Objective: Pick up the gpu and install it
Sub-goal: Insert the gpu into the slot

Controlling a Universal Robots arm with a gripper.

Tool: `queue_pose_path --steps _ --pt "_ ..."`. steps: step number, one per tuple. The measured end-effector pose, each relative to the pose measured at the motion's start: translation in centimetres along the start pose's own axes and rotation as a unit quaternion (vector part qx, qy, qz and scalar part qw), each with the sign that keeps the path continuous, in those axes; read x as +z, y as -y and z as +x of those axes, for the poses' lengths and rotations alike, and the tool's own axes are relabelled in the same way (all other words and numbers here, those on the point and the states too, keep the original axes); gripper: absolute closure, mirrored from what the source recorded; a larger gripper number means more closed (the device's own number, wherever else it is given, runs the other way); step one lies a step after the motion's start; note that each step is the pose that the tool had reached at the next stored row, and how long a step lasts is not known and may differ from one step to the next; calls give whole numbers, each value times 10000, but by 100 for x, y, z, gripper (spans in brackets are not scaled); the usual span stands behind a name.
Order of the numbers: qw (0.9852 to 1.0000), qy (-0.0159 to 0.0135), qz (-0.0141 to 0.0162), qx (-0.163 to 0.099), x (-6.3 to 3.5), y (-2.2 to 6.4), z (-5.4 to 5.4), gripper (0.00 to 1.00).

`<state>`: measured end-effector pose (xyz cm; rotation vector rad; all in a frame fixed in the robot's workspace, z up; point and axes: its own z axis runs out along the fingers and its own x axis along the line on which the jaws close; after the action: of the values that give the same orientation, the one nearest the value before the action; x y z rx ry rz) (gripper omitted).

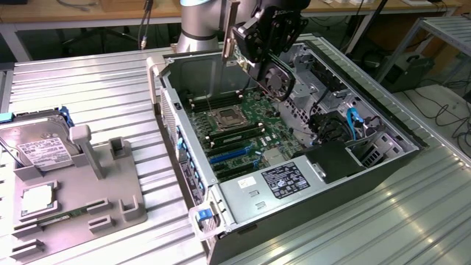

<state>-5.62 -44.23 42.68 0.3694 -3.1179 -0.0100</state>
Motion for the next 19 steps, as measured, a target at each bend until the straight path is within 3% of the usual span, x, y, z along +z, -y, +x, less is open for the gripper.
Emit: queue_pose_path --steps 4,7,8,10,11,12,13,14,15,16,17,18,19 --pt "9999 -1 0 -157 0 0 0 72" --pt "9988 -3 1 -480 0 0 0 72" --pt "9976 -4 1 -693 0 0 0 72" --pt "9929 -8 1 -1190 0 0 0 72" --pt "9895 -9 1 -1444 0 0 0 72" --pt "9838 -12 2 -1791 0 0 0 72" --pt "9793 -13 2 -2024 0 0 0 72" --pt "9766 -14 3 -2151 0 0 0 72" --pt "9688 -16 3 -2480 0 0 0 72" --pt "9621 -18 3 -2727 0 0 0 72" --pt "9567 -19 3 -2909 0 0 0 72" --pt "9536 -20 3 -3010 0 0 0 72" --pt "9457 -21 4 -3249 0 0 0 72"
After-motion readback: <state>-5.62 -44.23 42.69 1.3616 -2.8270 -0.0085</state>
